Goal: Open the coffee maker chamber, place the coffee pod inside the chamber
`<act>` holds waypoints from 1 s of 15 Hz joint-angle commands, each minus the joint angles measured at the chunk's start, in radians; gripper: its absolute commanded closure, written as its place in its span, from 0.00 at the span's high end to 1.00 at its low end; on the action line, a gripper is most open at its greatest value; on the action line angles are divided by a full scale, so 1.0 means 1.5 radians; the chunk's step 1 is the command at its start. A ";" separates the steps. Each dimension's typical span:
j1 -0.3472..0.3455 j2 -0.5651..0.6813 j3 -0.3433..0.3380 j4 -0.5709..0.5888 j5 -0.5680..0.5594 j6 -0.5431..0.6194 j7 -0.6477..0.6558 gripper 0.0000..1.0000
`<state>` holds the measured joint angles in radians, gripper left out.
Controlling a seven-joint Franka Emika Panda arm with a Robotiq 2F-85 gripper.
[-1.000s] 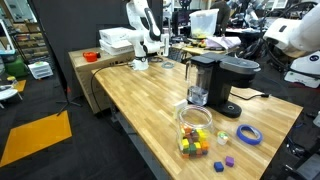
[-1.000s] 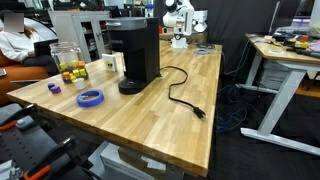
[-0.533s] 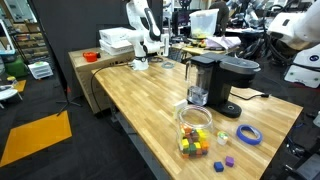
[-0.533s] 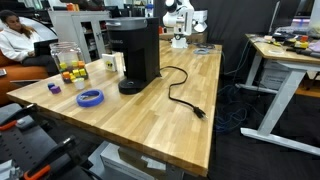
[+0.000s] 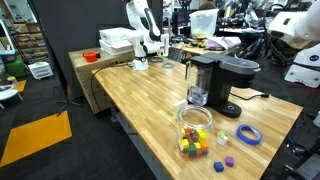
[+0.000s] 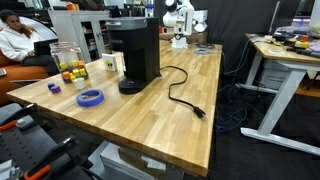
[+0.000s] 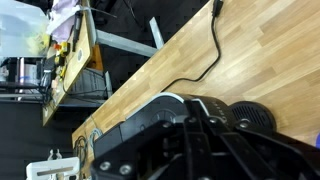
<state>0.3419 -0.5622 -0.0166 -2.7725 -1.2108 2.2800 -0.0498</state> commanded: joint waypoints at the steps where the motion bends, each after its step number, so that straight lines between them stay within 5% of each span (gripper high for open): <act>1: -0.034 0.012 0.026 0.003 0.008 0.025 -0.006 0.00; 15: -0.078 0.074 0.017 -0.007 0.007 0.132 -0.077 0.00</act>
<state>0.2651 -0.4402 0.0015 -2.7829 -1.2062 2.4445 -0.1112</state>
